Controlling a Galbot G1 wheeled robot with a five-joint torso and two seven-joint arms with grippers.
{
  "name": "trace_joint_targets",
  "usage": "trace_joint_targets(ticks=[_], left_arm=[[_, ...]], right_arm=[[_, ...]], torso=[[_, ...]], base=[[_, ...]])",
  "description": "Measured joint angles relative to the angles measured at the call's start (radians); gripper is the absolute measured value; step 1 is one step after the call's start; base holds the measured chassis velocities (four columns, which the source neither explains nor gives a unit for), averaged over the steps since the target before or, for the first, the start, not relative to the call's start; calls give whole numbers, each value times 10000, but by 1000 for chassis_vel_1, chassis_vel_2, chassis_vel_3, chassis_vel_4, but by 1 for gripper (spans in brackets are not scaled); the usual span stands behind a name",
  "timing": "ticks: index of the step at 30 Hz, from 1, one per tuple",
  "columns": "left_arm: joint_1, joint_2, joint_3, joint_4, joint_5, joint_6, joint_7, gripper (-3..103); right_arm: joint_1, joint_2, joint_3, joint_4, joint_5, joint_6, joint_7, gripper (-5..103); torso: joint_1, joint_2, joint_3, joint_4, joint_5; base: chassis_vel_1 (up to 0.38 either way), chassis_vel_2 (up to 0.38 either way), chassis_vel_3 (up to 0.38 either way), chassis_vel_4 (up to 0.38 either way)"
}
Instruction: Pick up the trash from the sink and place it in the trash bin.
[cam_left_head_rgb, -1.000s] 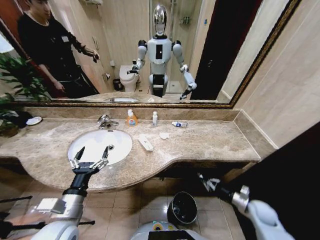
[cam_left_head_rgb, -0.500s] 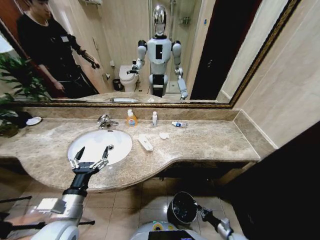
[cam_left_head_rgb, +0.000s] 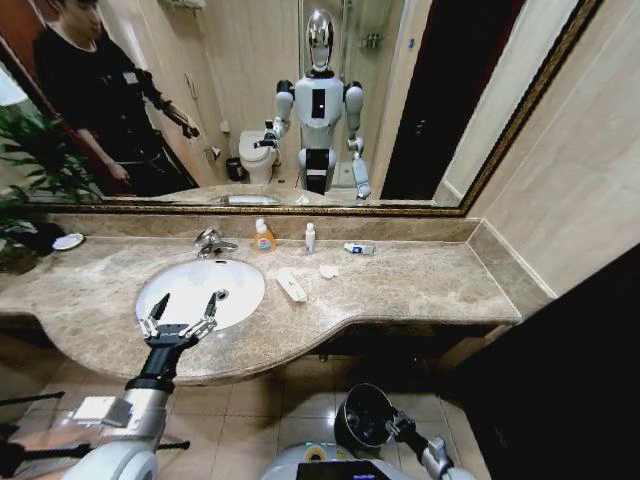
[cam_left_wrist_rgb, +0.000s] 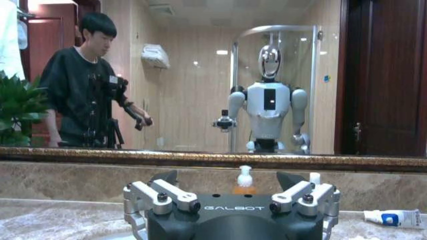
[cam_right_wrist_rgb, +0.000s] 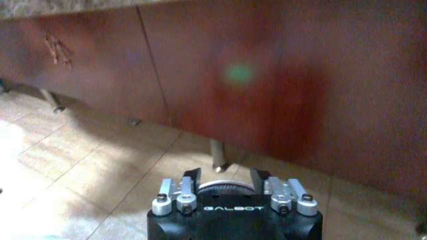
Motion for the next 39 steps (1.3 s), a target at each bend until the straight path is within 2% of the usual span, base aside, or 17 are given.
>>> trace_joint_targets(ticks=[3,4,6,9,11,12,14,16,17,20,21,24,25,27,31,35,39], left_arm=[[0,0,1,0,0,0,0,100],[0,-1,0,0,0,0,0,100],[0,-1,0,0,0,0,0,100],[0,0,0,0,0,0,0,100],[1,0,0,0,0,0,-2,100],[1,0,0,0,0,0,-2,100],[0,-1,0,0,0,0,-1,100],[0,0,0,0,0,0,-1,100],[0,0,0,0,0,0,-1,100],[0,0,1,0,0,0,4,100],[0,0,1,0,0,0,4,100],[0,0,0,0,0,0,0,100],[0,0,0,0,0,0,0,100],[0,0,-1,-1,0,0,-2,100],[0,0,0,0,0,0,1,100],[0,-1,1,0,0,0,5,100],[0,0,1,0,0,0,4,100]], right_arm=[[-159,-94,131,625,683,-116,-359,57],[-365,-236,295,1443,1628,-549,-1017,68],[-794,-473,748,3011,2952,-1609,-2245,74],[-1061,-595,1089,4255,3578,-2254,-2952,84],[-1564,-771,1227,6693,4387,-3217,-2810,95],[-1564,-771,1227,6693,4387,-3217,-2810,95],[-1827,-860,990,8291,4880,-3932,-2068,98],[-1963,-1021,339,10324,5274,-5126,-634,100],[-1963,-1021,339,10324,5274,-5126,-634,100],[-1533,-1694,-1313,11974,5015,-6374,1487,100],[-1533,-1694,-1313,11974,5015,-6374,1487,100],[-430,-2838,-3706,12806,4906,-7524,4572,100],[-430,-2838,-3706,12806,4906,-7524,4572,100],[400,-3306,-5135,12722,4777,-7959,5618,100],[1434,-3646,-6915,11846,4570,-7718,6672,100],[2514,-3450,-7862,10872,4248,-7355,6911,100],[3919,-2631,-8943,9621,4013,-7245,7562,100]], torso=[[0,0,0,-1,0],[0,0,0,1,-2],[0,0,0,0,-5],[0,0,0,0,-7],[0,0,0,0,-4],[0,0,0,0,-4],[0,0,0,-1,-8],[0,0,0,0,-7],[0,0,0,0,-7],[-1,0,0,0,-3],[-1,0,0,0,-3],[0,0,0,2,-5],[0,0,0,2,-5],[0,0,1,2,-3],[0,0,1,0,-3],[-1,-1,0,0,-5],[1,-1,2,1,-2]], base=[[0,0,0,0],[0,0,0,0],[0,0,0,0],[0,0,0,0],[0,0,0,0],[0,0,0,0],[0,0,0,0],[0,0,0,0],[0,0,0,0],[0,0,0,0],[0,0,0,0],[0,0,0,0],[0,0,0,0],[0,0,0,0],[0,0,0,0],[0,0,0,0],[0,0,0,0]])
